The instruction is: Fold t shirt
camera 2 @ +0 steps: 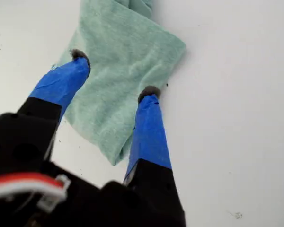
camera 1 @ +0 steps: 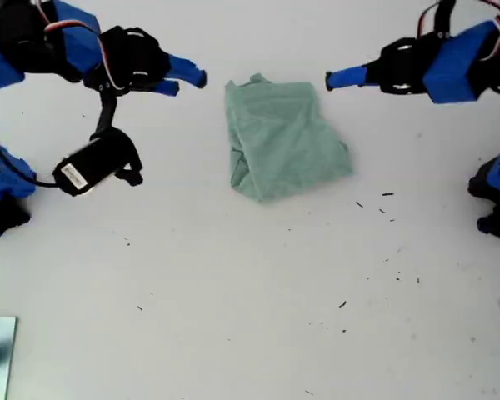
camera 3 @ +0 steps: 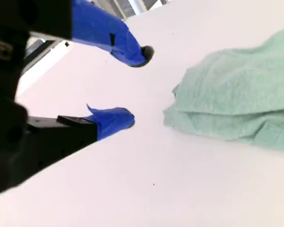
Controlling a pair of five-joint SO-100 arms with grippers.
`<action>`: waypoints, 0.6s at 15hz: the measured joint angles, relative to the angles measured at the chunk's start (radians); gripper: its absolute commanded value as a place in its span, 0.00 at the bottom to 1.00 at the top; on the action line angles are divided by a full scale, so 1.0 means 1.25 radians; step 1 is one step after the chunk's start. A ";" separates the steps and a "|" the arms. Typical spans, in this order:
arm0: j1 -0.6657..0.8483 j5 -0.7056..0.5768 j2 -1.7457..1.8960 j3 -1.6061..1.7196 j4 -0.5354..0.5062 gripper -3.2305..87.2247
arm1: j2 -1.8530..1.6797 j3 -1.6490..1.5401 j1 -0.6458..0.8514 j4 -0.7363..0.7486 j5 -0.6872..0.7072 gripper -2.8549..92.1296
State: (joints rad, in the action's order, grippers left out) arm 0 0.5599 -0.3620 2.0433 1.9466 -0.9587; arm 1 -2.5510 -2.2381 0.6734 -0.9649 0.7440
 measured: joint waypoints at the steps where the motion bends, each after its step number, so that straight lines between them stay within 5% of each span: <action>1: 0.000 0.011 0.058 0.065 0.010 0.11 | -0.083 -0.038 0.006 -0.029 0.002 0.09; 2: -0.007 0.028 0.121 0.139 0.023 0.03 | -0.189 -0.102 0.007 -0.060 0.000 0.06; 7: -0.182 0.210 0.654 0.718 0.119 0.03 | -0.714 -0.477 -0.060 -0.233 -0.131 0.05; 9: -0.212 0.277 0.968 0.946 0.045 0.03 | -0.751 -0.589 -0.067 -0.298 -0.188 0.05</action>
State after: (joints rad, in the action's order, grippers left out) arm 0 0.2945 -0.0153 3.2536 3.1293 -0.9020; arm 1 -3.4898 -2.9744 0.5890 -1.3376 0.5093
